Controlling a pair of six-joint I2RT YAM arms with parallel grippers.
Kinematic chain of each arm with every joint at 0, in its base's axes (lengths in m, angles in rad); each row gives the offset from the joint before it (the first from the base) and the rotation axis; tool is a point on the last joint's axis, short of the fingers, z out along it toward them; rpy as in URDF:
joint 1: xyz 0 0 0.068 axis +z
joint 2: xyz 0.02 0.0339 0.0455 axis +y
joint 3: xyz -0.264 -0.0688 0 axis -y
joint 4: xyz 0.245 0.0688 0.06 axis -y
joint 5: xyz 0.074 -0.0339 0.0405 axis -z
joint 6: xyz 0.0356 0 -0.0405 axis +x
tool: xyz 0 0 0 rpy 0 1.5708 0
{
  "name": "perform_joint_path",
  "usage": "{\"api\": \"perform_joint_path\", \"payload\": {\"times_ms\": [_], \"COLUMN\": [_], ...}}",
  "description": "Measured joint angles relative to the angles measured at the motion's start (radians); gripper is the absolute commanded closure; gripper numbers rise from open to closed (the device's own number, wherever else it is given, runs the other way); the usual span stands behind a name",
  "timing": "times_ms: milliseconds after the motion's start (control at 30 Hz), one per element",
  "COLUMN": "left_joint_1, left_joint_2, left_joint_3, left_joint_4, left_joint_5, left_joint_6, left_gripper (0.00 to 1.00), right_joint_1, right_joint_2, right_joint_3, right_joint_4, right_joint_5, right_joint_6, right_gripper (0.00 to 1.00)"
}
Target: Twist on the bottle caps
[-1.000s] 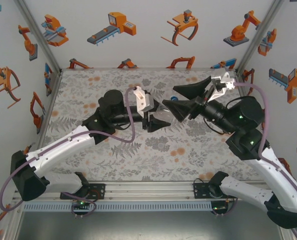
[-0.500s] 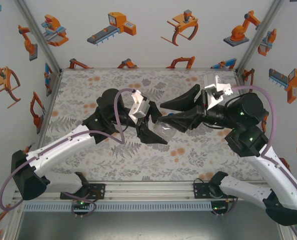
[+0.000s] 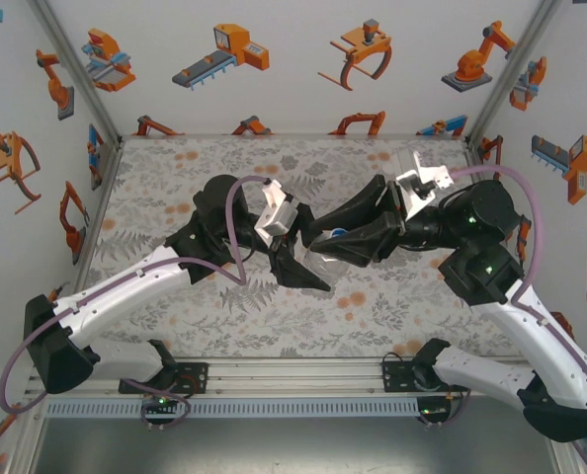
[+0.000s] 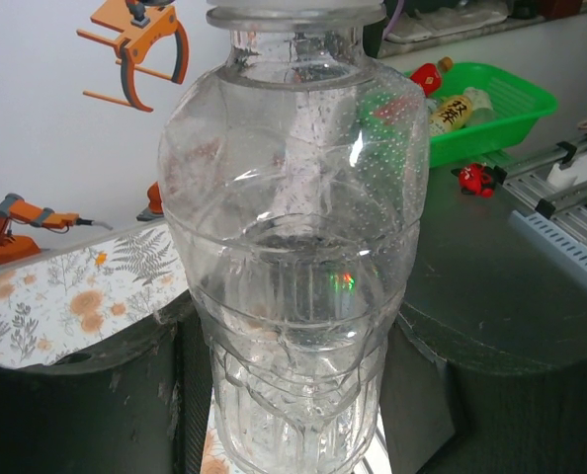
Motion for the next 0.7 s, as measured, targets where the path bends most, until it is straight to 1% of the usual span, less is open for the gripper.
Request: {"api": "perform_joint_path", "payload": {"times_ms": [133,200,233,267,300,400,500,600,700], "left_joint_1": [0.000,-0.001,-0.001,-0.001,-0.001,-0.001,-0.001,0.000,0.002], "left_joint_2": [0.002,0.003,0.003,0.004,0.004,0.004,0.004,0.003,-0.007], "left_joint_3": [0.000,0.000,0.000,0.001,0.001,0.001,0.001,0.001,-0.006], "left_joint_4": [0.004,0.007,0.009,0.010,0.010,0.011,0.003,-0.019,-0.027], "left_joint_5": [0.006,0.008,0.009,0.009,0.009,0.007,-0.014,-0.070,-0.155], "left_joint_6": [-0.004,-0.006,-0.007,-0.007,-0.007,-0.006,0.007,0.040,0.067], "left_gripper": [1.00,1.00,1.00,1.00,1.00,1.00,1.00,1.00,1.00], "right_joint_1": [0.000,0.000,0.000,0.000,0.000,0.000,0.000,0.001,0.001], "right_joint_2": [0.004,0.005,0.005,0.005,0.005,0.010,0.008,-0.005,-0.018], "right_joint_3": [0.000,0.000,0.000,0.000,0.001,0.017,0.031,0.031,0.027], "right_joint_4": [0.004,0.006,0.006,0.006,0.006,-0.024,-0.072,-0.115,-0.140], "right_joint_5": [-0.015,-0.021,-0.022,-0.023,-0.023,-0.017,0.019,0.093,0.186], "right_joint_6": [0.000,0.000,0.000,0.000,-0.002,-0.020,-0.055,-0.090,-0.115], "right_gripper": [0.69,0.76,0.82,0.94,1.00,1.00,1.00,1.00,1.00]}}
